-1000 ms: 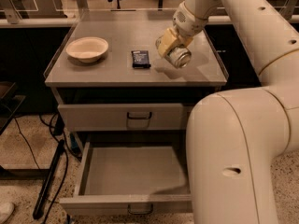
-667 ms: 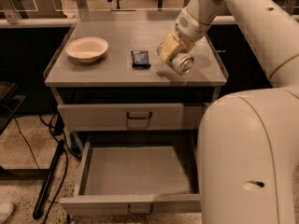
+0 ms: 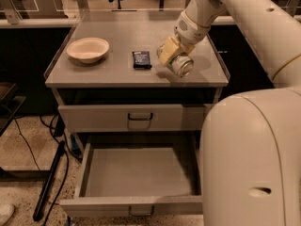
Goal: Place 7up can into middle drawer
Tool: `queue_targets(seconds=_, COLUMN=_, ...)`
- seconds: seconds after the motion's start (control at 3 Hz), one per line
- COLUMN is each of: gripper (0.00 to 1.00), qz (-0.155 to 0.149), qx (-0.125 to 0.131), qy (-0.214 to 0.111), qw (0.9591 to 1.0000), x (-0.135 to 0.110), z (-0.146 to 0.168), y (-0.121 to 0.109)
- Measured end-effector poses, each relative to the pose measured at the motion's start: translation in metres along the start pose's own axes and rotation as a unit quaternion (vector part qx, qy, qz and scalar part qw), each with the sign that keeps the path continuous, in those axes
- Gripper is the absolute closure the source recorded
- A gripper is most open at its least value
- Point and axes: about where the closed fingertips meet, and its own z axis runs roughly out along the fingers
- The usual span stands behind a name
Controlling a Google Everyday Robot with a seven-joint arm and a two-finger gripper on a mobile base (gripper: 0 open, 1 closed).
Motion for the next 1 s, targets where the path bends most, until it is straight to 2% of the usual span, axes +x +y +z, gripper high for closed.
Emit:
queue_targets(seconds=0.33, gripper=1.00, qz=-0.001, qx=0.003, qy=-0.004, qw=1.0000, x=0.017, z=-0.007, y=0.012)
queue_targets(seconds=0.67, gripper=1.00, qz=0.010, qx=-0.004, qy=-0.001, qw=0.9999, x=0.046, z=-0.003, y=0.029)
queue_targets(seconds=1.0, gripper=1.00, qz=0.027, qx=-0.021, qy=0.011, qw=0.9994, x=0.080, z=0.014, y=0.045)
